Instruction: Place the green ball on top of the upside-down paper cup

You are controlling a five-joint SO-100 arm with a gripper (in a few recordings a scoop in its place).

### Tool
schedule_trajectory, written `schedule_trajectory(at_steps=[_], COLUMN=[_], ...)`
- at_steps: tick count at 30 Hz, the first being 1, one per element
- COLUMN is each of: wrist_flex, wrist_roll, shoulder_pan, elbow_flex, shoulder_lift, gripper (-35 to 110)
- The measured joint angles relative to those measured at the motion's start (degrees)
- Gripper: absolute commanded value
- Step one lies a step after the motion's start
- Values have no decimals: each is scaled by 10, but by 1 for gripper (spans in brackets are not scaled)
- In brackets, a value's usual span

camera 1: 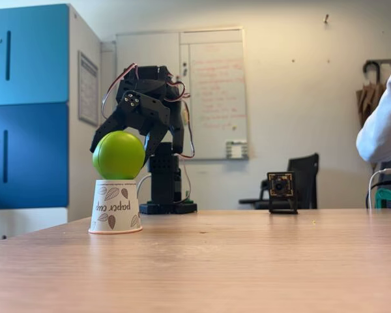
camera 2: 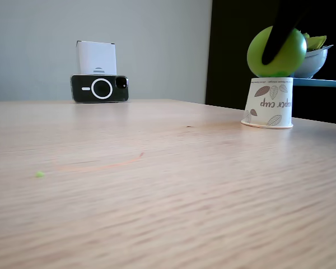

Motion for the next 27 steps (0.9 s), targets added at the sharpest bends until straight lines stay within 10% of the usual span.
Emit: schedule_trajectory(at_steps=[27], wrist_flex=[-5], wrist_roll=[25], shoulder_pan=[-4], elbow_flex=[12], shoulder_lift=[16], gripper=[40])
